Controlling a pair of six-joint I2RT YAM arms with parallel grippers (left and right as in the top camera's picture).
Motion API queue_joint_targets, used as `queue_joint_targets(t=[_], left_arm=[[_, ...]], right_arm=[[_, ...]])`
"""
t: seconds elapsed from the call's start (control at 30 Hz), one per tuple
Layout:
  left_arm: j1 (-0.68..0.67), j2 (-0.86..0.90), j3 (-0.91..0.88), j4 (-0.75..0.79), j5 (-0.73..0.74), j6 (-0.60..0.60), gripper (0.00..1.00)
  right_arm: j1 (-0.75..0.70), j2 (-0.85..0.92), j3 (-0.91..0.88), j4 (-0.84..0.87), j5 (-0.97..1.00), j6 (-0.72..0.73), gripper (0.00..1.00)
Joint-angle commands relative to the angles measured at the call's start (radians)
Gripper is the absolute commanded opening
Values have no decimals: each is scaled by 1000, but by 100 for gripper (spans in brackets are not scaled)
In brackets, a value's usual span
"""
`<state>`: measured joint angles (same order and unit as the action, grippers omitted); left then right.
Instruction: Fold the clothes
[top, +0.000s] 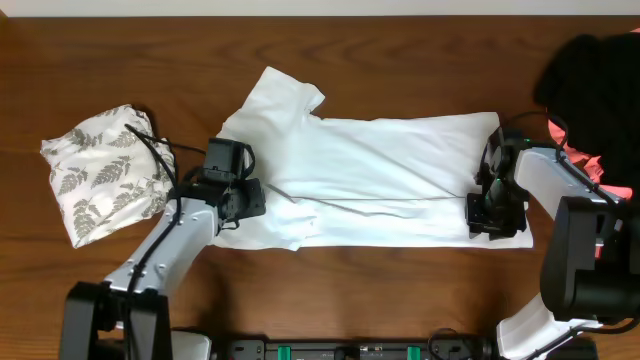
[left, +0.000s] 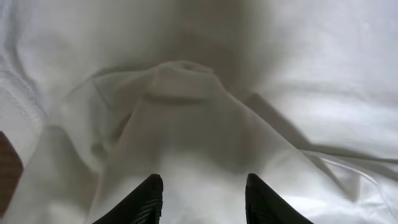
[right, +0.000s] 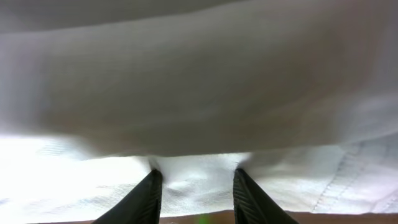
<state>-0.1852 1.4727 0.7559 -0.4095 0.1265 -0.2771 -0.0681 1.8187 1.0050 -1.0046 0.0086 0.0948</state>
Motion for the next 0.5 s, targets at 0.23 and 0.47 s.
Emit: queue_joint_targets(t=[0.23, 0.47], left_arm=[[3, -238, 61, -17, 2, 42, 49], [3, -223, 179, -21, 42, 60, 62]], right_arm=[[-16, -220, 121, -58, -70, -26, 44], [-16, -372, 191, 108, -212, -121, 74]])
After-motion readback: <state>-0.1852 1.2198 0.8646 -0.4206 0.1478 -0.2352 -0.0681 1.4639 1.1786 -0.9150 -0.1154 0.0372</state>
